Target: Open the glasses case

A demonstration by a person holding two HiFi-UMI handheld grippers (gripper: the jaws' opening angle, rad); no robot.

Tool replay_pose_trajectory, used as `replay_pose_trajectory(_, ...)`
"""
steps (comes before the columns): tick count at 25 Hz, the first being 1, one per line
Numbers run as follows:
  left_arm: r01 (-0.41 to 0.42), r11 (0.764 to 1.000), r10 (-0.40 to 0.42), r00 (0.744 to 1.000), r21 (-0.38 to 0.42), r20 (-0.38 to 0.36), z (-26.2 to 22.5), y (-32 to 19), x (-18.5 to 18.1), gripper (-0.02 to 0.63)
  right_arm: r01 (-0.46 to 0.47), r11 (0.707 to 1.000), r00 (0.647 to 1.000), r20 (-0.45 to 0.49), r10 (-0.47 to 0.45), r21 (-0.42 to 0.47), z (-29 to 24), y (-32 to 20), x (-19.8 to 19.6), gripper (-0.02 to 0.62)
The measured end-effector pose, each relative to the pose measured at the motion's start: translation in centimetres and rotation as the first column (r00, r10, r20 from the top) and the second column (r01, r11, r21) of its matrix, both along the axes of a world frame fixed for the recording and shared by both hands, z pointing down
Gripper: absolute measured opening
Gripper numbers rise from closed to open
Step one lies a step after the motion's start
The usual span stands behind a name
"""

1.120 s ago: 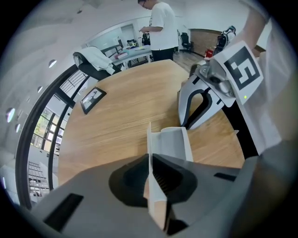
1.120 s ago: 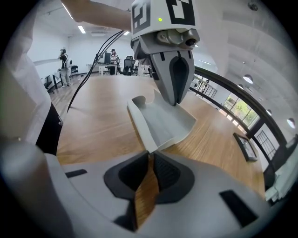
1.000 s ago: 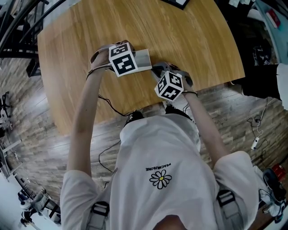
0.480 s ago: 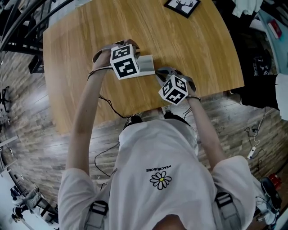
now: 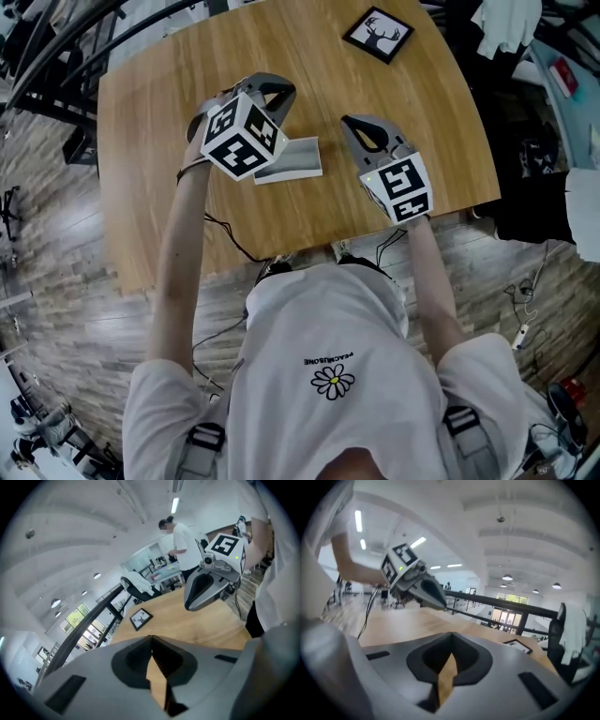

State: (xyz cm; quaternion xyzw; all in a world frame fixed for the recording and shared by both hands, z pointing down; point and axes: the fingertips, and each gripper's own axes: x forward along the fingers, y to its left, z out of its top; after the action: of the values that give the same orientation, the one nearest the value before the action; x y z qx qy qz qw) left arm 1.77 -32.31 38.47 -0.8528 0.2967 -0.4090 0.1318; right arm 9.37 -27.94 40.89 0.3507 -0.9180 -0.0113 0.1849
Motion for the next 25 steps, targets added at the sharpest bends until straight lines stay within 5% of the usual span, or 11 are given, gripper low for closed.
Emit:
replay_pose_trajectory(3, 0.092, 0.994, -0.075, 0.962, 0.055, -0.262, -4.6, 0.1, 0.3, 0.015, -0.054, 0.997, 0.958, 0.278, 0.067, -0.055, -4.7, -1.1, 1.1, 0.006)
replay_pose_trajectory(7, 0.283, 0.954, -0.194, 0.835, 0.099, -0.515, -8.7, 0.4, -1.1, 0.015, -0.08, 0.996, 0.894, 0.44, 0.085, -0.03, -8.6, -0.7, 1.7, 0.006)
replay_pose_trajectory(9, 0.382, 0.923, -0.263, 0.72, 0.051, -0.643, -9.5, 1.0, -2.4, 0.014, -0.096, 0.995, 0.873, 0.479, 0.09, -0.011, -9.9, 0.0, 1.7, 0.006)
replay_pose_trajectory(12, 0.429, 0.897, -0.322, 0.467, -0.108, -0.823, -9.5, 2.8, -3.5, 0.014, -0.156, 0.988, 0.854, 0.503, 0.134, 0.002, -11.2, 0.8, 1.9, 0.006)
replay_pose_trajectory(14, 0.448, 0.879, -0.347, 0.367, -0.163, -0.863, -8.9, 4.1, -3.8, 0.015, -0.205, 0.979, 0.849, 0.5, 0.171, 0.014, -11.7, 0.9, 2.1, 0.006)
replay_pose_trajectory(16, 0.499, 0.854, -0.358, 0.352, -0.15, -0.865, -8.6, 5.3, -4.0, 0.014, -0.246, 0.969, 0.849, 0.49, 0.198, 0.034, -12.1, 1.1, 2.4, 0.006)
replay_pose_trajectory(19, 0.572, 0.817, -0.347, 0.38, -0.077, -0.857, -8.8, 7.1, -4.1, 0.014, -0.267, 0.962, 0.861, 0.463, 0.212, 0.056, -12.0, 1.5, 2.3, 0.006)
replay_pose_trajectory(22, 0.596, 0.801, -0.336, 0.381, -0.049, -0.862, -9.0, 8.1, -3.9, 0.015, -0.264, 0.964, 0.856, 0.469, 0.219, 0.031, -11.2, 1.9, 2.2, 0.005)
replay_pose_trajectory(25, 0.608, 0.794, -0.331, 0.412, -0.015, -0.849, -9.0, 8.4, -3.9, 0.015, -0.265, 0.964, 0.857, 0.465, 0.222, 0.027, -11.2, 2.4, 2.1, 0.005)
